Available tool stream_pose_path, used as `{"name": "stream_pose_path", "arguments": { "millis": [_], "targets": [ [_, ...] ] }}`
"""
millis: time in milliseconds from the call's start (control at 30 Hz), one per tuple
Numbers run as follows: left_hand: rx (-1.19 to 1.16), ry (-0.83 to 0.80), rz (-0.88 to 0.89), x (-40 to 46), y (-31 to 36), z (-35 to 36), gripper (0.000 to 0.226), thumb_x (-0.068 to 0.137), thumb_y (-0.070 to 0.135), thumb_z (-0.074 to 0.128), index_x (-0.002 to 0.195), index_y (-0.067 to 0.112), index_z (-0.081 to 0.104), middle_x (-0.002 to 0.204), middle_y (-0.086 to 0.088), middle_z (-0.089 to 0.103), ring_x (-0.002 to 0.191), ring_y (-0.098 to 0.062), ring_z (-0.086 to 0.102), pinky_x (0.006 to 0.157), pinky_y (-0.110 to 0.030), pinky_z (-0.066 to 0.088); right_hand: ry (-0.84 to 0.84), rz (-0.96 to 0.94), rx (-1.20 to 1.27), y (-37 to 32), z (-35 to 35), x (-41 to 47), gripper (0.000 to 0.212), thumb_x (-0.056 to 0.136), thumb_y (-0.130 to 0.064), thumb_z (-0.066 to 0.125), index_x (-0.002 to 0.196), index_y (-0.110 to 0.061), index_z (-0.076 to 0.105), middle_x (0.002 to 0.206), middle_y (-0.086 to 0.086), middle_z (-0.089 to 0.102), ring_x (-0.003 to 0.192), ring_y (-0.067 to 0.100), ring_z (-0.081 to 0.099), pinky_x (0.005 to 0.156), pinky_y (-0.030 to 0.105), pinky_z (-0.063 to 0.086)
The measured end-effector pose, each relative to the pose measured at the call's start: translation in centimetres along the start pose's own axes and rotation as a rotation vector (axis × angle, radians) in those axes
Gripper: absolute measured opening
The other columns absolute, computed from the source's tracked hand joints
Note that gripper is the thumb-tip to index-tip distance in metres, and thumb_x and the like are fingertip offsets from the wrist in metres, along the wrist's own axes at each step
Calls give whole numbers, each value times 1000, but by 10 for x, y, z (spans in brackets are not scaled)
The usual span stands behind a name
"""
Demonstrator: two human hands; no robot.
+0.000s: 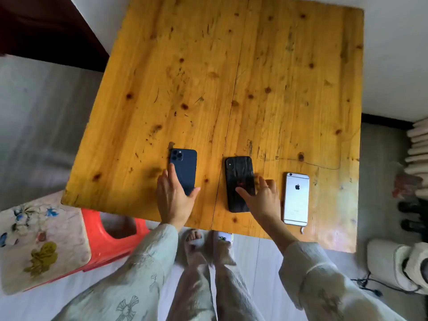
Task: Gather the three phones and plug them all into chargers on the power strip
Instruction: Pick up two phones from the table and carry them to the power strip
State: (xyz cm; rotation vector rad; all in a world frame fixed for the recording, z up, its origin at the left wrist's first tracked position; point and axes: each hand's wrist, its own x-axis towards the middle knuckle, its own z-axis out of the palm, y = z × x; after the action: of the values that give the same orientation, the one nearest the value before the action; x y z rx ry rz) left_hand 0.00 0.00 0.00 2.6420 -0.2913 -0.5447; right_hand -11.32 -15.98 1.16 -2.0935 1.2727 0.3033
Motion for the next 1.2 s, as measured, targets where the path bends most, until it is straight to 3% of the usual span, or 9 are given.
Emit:
{"name": "stream_pose_path", "arguments": {
  "millis": [167, 400, 533, 633, 733, 867, 967, 1100, 1200],
  "targets": [
    [68, 12, -54, 10, 5, 14, 96, 72, 27, 74, 144, 14, 12, 143, -22, 32, 126, -38, 31, 102, -47, 32, 56, 90, -229, -14, 19, 9, 87, 70, -62, 61, 132, -9, 33, 131, 13, 35, 121, 32, 33, 94, 45, 36],
    [67, -66, -129, 27, 13, 9, 105, 65, 23, 80, 143, 12, 12, 135, -22, 31, 120, -38, 29, 98, -47, 29, 46, 227, -104, -37, 29, 10, 86, 71, -42, 72, 134, -3, 28, 133, 14, 33, 124, 31, 30, 95, 48, 37],
    [-150, -112, -198, 40, 6, 4, 76, 72, 16, 74, 134, 7, 32, 129, -20, 43, 123, -37, 37, 102, -48, 34, 14, 350, 8, -48, 33, 10, 85, 66, -39, 77, 126, -2, 29, 131, 13, 32, 125, 31, 29, 95, 49, 37],
    [-330, -175, -227, 44, -2, -4, 38, 80, 11, 65, 115, 6, 51, 111, -11, 55, 100, -26, 53, 83, -38, 46, 16, 369, 158, -47, 33, 10, 74, 67, -29, 78, 118, -2, 31, 128, 18, 42, 122, 35, 40, 95, 46, 39],
    [-414, -253, -226, 43, -10, -13, 16, 84, 5, 58, 98, 10, 55, 89, -8, 54, 82, -22, 50, 71, -29, 38, 18, 353, 360, -42, 26, 6, 53, 76, -15, 71, 114, -2, 36, 117, 21, 58, 106, 39, 57, 82, 44, 51],
    [-493, -342, -272, 35, -20, -20, 18, 85, 5, 55, 101, 11, 49, 95, -5, 51, 85, -21, 49, 73, -28, 37, -75, 342, 450, -25, 14, -2, 31, 81, -13, 64, 110, -2, 57, 108, 17, 65, 95, 30, 62, 76, 39, 54],
    [-539, -401, -292, 24, -25, -23, 18, 87, 5, 54, 100, 14, 46, 98, -4, 52, 85, -21, 50, 62, -25, 39, -102, 419, 632, -12, 3, -20, 24, 80, -8, 65, 103, -2, 59, 98, 14, 66, 82, 24, 61, 64, 30, 51],
    [-607, -526, -363, 4, -14, -30, 39, 88, 11, 56, 125, 9, 43, 112, -7, 51, 107, -29, 51, 94, -46, 44, -112, 493, 851, 10, -19, -66, 12, 81, -3, 61, 92, -7, 57, 86, 13, 61, 80, 27, 60, 70, 35, 50],
    [-702, -615, -336, -20, 12, -33, 37, 88, 8, 55, 123, 10, 44, 113, -8, 52, 100, -25, 55, 84, -40, 47, -88, 496, 1058, 33, -42, -111, 8, 82, -1, 58, 84, -8, 53, 87, 15, 56, 82, 28, 58, 69, 33, 46]
  ]
}}
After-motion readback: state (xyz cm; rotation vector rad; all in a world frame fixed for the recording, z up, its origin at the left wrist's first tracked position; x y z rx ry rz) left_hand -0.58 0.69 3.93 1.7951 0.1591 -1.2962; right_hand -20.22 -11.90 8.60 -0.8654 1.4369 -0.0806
